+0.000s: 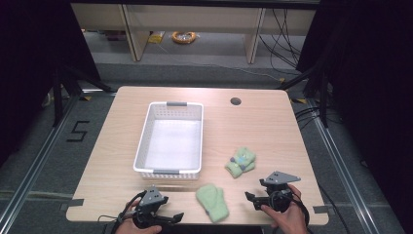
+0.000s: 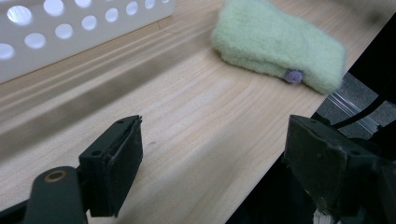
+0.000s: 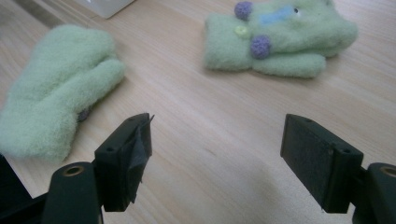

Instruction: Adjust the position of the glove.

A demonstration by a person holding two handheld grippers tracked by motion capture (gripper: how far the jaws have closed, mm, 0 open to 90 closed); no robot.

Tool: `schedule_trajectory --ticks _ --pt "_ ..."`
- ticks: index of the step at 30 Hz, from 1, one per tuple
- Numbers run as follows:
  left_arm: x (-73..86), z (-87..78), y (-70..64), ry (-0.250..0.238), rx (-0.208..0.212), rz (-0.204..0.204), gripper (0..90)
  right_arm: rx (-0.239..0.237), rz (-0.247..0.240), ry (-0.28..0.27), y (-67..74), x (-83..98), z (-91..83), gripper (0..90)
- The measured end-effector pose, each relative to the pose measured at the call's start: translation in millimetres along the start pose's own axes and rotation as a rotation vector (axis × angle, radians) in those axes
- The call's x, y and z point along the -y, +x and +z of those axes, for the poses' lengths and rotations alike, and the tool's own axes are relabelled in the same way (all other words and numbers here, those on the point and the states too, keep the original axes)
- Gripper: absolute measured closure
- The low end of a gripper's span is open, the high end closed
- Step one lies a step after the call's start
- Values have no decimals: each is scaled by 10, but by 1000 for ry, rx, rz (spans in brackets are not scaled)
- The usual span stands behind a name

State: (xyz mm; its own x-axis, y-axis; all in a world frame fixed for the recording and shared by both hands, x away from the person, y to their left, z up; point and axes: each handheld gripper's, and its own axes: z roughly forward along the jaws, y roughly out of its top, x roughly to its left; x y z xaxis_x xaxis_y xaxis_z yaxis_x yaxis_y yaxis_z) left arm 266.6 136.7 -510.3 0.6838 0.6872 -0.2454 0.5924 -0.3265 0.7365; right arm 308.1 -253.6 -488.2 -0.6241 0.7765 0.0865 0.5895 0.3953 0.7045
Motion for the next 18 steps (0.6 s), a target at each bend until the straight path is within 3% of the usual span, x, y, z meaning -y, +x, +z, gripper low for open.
schedule_trajectory --ticks 1,3,6,7,8,12,13,16,17,18 --pt "4 4 -8 1 2 -17 189 -1 -4 1 1 0 1 256" --pt "2 4 1 -3 2 -1 189 -12 -16 -2 5 -3 11 256" --pt "2 5 -1 -4 1 -7 189 -19 8 -3 34 -1 22 260" --pt "3 10 -3 -8 -1 -7 189 -40 -26 9 8 -10 20 266" --pt "1 4 2 0 2 -2 189 -36 -8 13 23 -6 17 268" --pt "-1 6 3 -8 -1 1 189 -16 -24 3 26 -4 15 284" --pt "-9 -5 7 4 7 -2 189 -23 4 14 50 -2 10 289" --pt "-15 -8 13 1 4 4 190 -35 -34 2 33 -7 19 298" --pt "-21 -3 5 -9 -1 -2 190 -27 -16 14 57 -5 4 302" --pt "-25 1 1 -14 2 -5 190 -28 -51 -2 49 -1 11 308"
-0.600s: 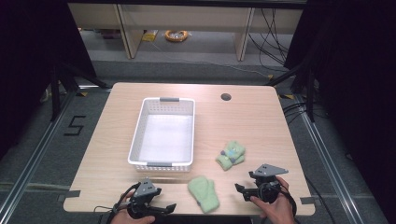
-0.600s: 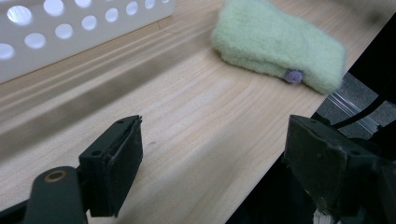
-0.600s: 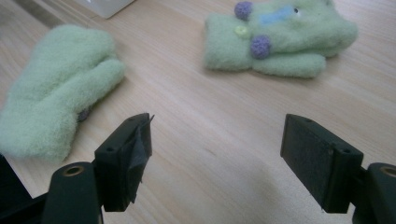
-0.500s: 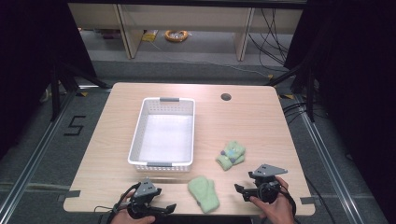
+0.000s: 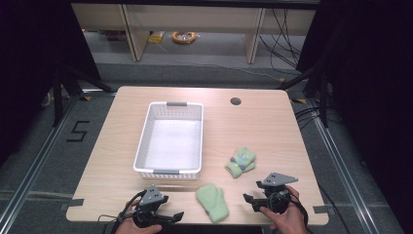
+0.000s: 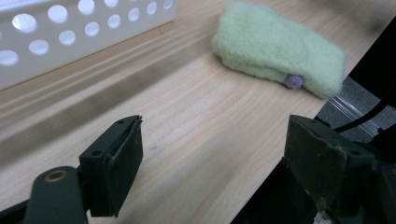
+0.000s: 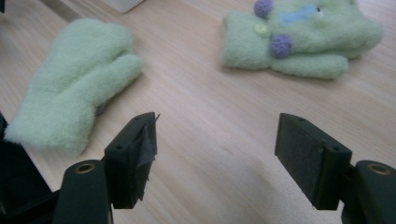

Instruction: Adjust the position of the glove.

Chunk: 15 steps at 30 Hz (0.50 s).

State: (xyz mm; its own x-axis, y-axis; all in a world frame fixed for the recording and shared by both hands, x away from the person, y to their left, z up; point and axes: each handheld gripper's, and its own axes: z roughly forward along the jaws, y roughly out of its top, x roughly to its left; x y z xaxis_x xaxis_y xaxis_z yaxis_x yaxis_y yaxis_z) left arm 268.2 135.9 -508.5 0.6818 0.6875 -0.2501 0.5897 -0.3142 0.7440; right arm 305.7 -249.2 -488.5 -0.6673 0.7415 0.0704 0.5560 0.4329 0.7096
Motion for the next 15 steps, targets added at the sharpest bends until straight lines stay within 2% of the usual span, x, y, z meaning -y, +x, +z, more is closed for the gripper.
schedule_trajectory --ticks 2,3,4,6,8,9,10,12,13,15 --pt "-10 9 -6 -9 -1 4 192 -8 9 4 34 1 -6 313" --pt "-25 -3 3 18 8 23 194 -12 8 12 53 4 -12 316" --pt "-26 16 -16 -2 6 14 194 -17 10 16 76 5 -18 318" --pt "-43 30 -44 -8 21 -11 195 -33 -9 13 117 10 -15 331" --pt "-75 35 -43 -9 29 6 195 -43 -7 9 134 7 -17 336" --pt "-87 40 -42 -9 31 15 197 -49 -28 8 149 8 -15 340" --pt "-102 59 -63 -21 35 -12 203 -66 -25 10 191 1 -22 347" --pt "-135 93 -66 -24 40 7 207 -59 -25 6 222 1 -21 356" --pt "-152 116 -78 -20 50 -9 209 -69 -30 10 251 -4 -20 370" --pt "-196 150 -87 -18 53 4 214 -88 -56 14 310 -12 -10 395"
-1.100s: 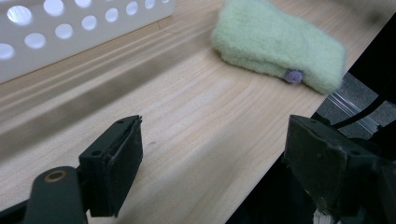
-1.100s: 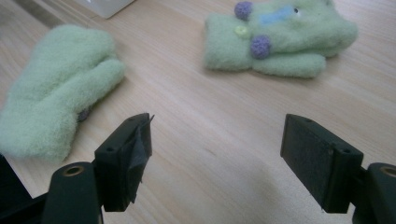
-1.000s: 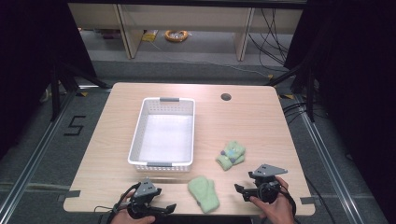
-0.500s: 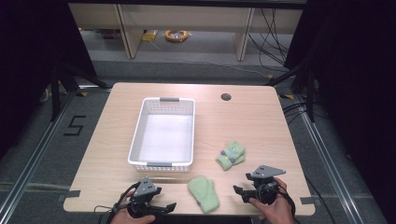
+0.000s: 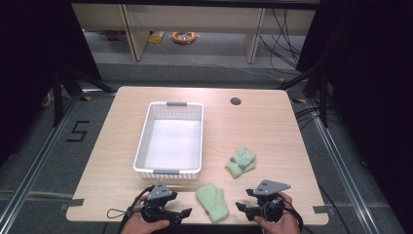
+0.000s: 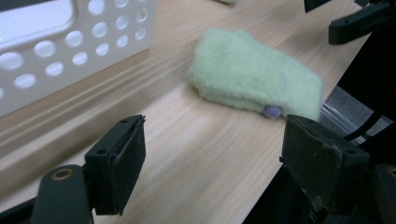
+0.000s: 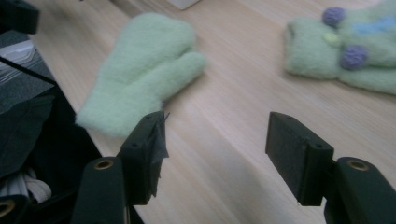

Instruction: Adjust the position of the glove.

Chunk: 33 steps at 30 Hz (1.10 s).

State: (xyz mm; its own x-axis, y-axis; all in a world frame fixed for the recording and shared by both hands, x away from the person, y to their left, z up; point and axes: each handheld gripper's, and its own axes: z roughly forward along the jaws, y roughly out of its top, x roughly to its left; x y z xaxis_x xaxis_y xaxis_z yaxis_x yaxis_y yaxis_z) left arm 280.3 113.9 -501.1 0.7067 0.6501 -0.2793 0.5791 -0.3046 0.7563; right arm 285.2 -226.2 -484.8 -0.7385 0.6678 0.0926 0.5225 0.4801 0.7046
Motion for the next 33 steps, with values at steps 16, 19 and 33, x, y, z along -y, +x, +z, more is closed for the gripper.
schedule_trajectory --ticks 16,19,33 --pt "-323 347 -101 19 61 36 325 -67 -40 6 293 -64 152 522" --pt "-373 395 -127 20 48 62 352 -72 -42 19 331 -78 189 545" --pt "-431 603 4 58 18 14 400 -80 -29 61 343 -97 343 582"
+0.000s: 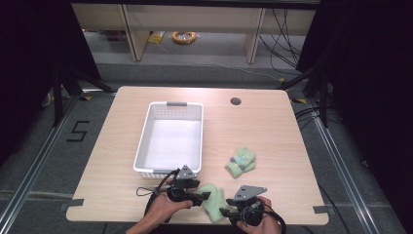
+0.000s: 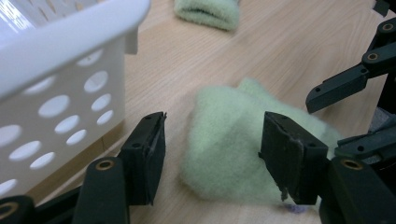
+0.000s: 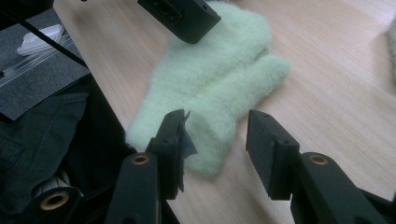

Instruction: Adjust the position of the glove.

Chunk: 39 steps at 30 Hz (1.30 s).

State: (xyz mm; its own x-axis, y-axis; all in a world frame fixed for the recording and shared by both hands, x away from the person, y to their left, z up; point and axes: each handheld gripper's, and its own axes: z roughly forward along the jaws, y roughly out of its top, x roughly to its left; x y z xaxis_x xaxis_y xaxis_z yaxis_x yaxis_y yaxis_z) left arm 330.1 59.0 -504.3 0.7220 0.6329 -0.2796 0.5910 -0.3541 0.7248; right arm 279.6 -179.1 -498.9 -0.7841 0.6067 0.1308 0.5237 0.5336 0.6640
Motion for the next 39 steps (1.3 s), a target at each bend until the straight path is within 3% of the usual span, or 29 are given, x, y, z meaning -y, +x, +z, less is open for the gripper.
schedule_trajectory --ticks 2,4,5,6,7,8,9,12,13,15,16,21,27,28,29,33,39 --pt "14 15 35 28 11 26 419 -5 13 0 -4 8 12 592" --pt "29 28 28 34 9 23 442 -6 4 9 -18 11 15 603" --pt "32 24 34 48 17 38 470 -12 19 1 -12 18 25 610" --pt "39 35 15 40 24 25 497 -12 20 1 -14 20 29 621" --pt "42 28 4 48 20 45 531 -18 19 1 -14 23 33 633" --pt "50 27 -14 49 22 37 565 -13 6 5 -24 25 31 649" --pt "48 15 -11 66 19 67 593 -16 21 -10 -12 34 46 664" --pt "57 6 -29 62 32 65 669 -27 20 7 -20 39 33 696" --pt "55 -3 -22 59 39 66 685 -20 22 -13 -20 50 53 709" --pt "57 -19 -30 55 42 57 721 -28 23 -1 -18 50 24 776" --pt "56 -26 -30 57 42 66 729 -34 41 -20 -2 59 34 795" --pt "45 -84 -60 38 70 40 750 -51 2 -14 -51 48 -25 828" --pt "12 -113 -172 -6 111 13 755 -6 -50 -34 -194 -37 -234 832" --pt "12 -96 -203 -13 120 -7 756 2 -60 -37 -234 -49 -269 832" --pt "3 -86 -226 -15 118 10 756 4 -59 -34 -271 -56 -293 832" --pt "-39 -22 -308 -17 109 14 757 6 -76 -23 -407 -79 -363 833" --pt "-71 99 -319 -42 98 -22 756 -5 -96 -5 -601 -121 -345 832"
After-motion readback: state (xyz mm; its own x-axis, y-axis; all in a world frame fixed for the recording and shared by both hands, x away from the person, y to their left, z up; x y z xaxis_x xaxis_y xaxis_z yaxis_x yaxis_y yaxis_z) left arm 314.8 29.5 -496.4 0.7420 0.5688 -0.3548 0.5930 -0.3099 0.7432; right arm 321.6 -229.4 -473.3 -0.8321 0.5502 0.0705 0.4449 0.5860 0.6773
